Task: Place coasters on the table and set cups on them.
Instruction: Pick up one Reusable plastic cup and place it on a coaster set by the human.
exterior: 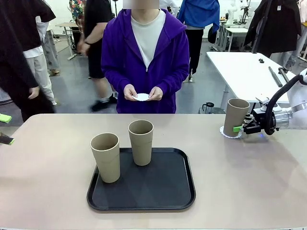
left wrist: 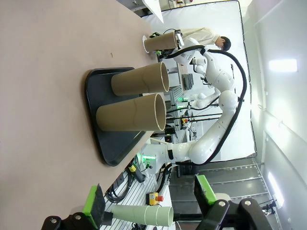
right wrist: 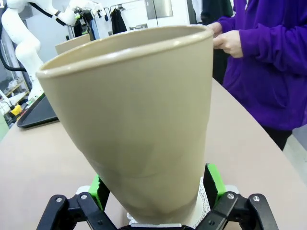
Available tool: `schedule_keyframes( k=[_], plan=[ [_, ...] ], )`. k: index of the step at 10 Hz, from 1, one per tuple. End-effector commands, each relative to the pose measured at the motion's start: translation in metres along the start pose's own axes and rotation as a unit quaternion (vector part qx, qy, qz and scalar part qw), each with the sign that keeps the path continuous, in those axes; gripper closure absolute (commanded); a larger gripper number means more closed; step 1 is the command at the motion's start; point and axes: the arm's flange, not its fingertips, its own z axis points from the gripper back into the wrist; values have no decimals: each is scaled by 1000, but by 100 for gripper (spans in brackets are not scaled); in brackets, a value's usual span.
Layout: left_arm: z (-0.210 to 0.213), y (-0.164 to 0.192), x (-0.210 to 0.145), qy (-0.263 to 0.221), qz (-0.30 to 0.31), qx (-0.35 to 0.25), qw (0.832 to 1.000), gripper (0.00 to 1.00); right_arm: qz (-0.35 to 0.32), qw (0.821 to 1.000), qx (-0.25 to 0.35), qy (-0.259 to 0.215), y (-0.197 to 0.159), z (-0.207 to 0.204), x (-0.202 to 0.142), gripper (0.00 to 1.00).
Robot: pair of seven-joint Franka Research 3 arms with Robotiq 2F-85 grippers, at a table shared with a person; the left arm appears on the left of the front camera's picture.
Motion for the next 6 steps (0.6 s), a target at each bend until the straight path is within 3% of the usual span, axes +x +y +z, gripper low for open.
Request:
schedule_keyframes(
  k=[1,6],
  plan=[
    [0,-1,0,-5,-2,-6,1000,0,0,1000,2,29,-3,1,4,0],
    [0,-1,0,-5,-2,-6,1000,0,6,995,-36,88,5,18,8,0]
  ],
)
